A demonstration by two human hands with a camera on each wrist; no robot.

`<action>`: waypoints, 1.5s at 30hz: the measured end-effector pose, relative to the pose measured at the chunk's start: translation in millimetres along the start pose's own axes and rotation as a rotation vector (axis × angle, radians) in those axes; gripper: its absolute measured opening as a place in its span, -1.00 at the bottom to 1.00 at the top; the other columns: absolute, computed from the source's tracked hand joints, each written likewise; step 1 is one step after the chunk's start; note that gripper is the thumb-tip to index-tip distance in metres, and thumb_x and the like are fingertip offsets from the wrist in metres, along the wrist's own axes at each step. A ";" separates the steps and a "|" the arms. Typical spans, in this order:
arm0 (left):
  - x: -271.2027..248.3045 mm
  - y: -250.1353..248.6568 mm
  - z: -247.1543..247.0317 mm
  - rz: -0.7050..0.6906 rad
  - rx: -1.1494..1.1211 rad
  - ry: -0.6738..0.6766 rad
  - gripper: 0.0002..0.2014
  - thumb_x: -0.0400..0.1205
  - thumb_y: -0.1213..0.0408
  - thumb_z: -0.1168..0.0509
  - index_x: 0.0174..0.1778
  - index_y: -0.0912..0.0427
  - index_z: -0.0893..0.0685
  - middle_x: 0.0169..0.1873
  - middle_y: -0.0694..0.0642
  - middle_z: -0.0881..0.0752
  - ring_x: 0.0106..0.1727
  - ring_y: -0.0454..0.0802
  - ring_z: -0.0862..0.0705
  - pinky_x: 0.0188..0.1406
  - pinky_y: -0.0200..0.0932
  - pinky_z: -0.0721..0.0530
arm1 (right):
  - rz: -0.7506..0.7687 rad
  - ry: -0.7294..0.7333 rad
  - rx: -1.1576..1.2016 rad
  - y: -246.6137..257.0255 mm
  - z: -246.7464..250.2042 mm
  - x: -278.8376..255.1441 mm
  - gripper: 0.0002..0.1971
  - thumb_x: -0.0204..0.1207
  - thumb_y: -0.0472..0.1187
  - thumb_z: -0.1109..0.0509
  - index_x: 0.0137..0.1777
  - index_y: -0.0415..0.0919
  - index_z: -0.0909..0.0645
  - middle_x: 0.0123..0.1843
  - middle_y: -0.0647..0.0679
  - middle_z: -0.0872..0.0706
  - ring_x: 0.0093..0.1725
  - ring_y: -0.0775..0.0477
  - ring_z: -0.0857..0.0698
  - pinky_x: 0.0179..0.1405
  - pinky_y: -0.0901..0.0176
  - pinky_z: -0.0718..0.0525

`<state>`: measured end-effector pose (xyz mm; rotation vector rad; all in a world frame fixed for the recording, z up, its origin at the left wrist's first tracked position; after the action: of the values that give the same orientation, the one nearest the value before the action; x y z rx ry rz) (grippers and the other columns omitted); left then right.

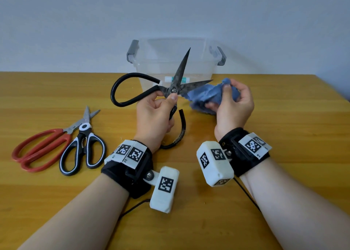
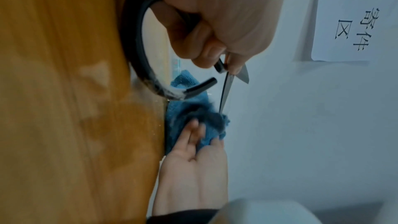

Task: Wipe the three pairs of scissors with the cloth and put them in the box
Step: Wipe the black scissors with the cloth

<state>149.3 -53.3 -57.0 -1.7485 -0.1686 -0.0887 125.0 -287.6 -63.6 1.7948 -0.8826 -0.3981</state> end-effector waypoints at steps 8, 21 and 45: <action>3.0 0.1 15.0 -0.020 -0.025 -0.133 -0.77 0.77 0.30 -0.36 0.25 0.26 -0.48 -0.68 -0.09 -0.30 -0.75 -0.10 -0.31 -0.67 -0.33 -0.26 | 0.122 0.240 0.005 13.1 -28.4 -11.1 -0.67 0.49 -0.62 -0.33 0.00 -0.16 -0.63 -0.07 0.00 -0.80 -0.20 -0.13 -0.83 -0.24 0.09 -0.80; -1.1 -5.0 -3.5 -0.047 0.000 0.004 -0.89 0.75 0.38 -0.37 -0.07 0.18 -0.59 -0.65 -0.03 -0.40 -0.70 -0.15 -0.32 -0.73 -0.31 -0.36 | 0.350 0.587 -0.296 18.5 -69.0 -43.4 -0.69 0.57 -0.39 -0.48 0.27 -0.15 -0.79 0.14 -0.01 -0.69 0.13 0.03 -0.73 0.08 0.21 -0.74; 0.4 -0.1 2.0 -0.036 -0.014 -0.035 -0.90 0.77 0.33 -0.35 0.00 0.19 -0.54 -0.69 -0.07 -0.35 -0.76 -0.13 -0.31 -0.75 -0.31 -0.32 | 0.183 0.453 -0.316 11.5 -52.3 -36.9 -0.73 0.44 -0.44 -0.47 -0.22 -0.01 -0.81 -0.26 0.20 -0.81 -0.19 0.22 -0.77 -0.19 0.33 -0.70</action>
<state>149.6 -51.3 -57.2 -1.7620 -0.2252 -0.0860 129.0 -228.2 -37.4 1.4184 -0.6149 -0.0047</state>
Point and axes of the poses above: each hand's wrist, its own x-axis towards the middle knuckle, its own z-axis out of the back of the hand, y = z × x, the point moved 10 cm from there along x, towards the middle knuckle
